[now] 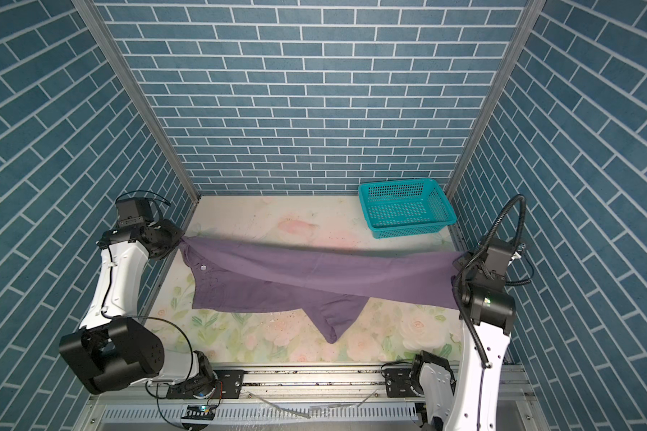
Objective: Fold and stack the trousers
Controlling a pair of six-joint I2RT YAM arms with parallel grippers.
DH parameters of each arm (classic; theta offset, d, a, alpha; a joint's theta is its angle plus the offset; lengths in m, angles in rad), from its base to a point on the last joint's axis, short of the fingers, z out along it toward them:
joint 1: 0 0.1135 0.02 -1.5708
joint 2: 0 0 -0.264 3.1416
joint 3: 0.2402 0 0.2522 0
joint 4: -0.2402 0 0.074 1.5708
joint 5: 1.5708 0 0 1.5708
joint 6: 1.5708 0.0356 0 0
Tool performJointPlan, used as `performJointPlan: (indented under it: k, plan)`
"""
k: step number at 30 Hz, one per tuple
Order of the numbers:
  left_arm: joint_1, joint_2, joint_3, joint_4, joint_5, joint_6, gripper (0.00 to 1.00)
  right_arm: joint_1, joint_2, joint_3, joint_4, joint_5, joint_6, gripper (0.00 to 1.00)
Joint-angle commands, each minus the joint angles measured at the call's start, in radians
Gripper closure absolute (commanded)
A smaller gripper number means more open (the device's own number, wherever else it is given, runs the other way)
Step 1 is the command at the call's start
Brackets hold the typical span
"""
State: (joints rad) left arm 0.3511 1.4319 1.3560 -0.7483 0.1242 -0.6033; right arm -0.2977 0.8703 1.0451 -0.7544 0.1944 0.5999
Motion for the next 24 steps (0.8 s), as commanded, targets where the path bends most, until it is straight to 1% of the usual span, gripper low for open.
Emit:
performJointPlan:
  k: [1, 4, 8, 11, 12, 13, 15, 16, 17, 19, 20, 24]
  plan:
    - [0.005, 0.043, 0.018, 0.029, 0.009, -0.026, 1.00, -0.006, 0.077, -0.139, 0.105, -0.045, 0.084, 1.00]
    - [-0.011, 0.061, 0.011, 0.059, -0.001, -0.028, 1.00, -0.007, 0.161, -0.199, 0.176, -0.060, 0.084, 1.00]
    - [-0.064, 0.117, 0.046, 0.064, -0.029, -0.020, 1.00, -0.006, 0.295, -0.211, 0.280, -0.063, 0.063, 1.00]
    - [-0.116, 0.168, 0.082, 0.074, -0.037, -0.029, 1.00, -0.006, 0.395, -0.212, 0.427, -0.120, 0.058, 1.00]
    - [-0.133, 0.184, 0.095, 0.077, -0.052, -0.033, 1.00, -0.005, 0.433, -0.202, 0.474, -0.134, 0.055, 0.96]
    - [-0.154, 0.203, 0.110, 0.079, -0.062, -0.034, 1.00, -0.005, 0.475, -0.183, 0.500, -0.136, 0.049, 0.87]
    - [-0.176, 0.237, 0.143, 0.077, -0.067, -0.035, 1.00, -0.005, 0.551, -0.127, 0.497, -0.138, 0.033, 0.67]
    - [-0.187, 0.254, 0.158, 0.072, -0.070, -0.035, 1.00, -0.006, 0.581, -0.097, 0.475, -0.135, 0.027, 0.59]
    - [-0.193, 0.264, 0.168, 0.068, -0.073, -0.033, 1.00, -0.005, 0.599, -0.078, 0.455, -0.135, 0.021, 0.54]
    - [-0.200, 0.281, 0.179, 0.066, -0.081, -0.029, 1.00, -0.005, 0.606, -0.066, 0.404, -0.128, 0.018, 0.48]
    - [-0.202, 0.283, 0.178, 0.069, -0.083, -0.029, 1.00, -0.006, 0.598, -0.078, 0.381, -0.121, 0.018, 0.47]
    - [-0.201, 0.288, 0.163, 0.082, -0.088, -0.028, 1.00, -0.005, 0.505, -0.232, 0.354, -0.131, 0.027, 0.45]
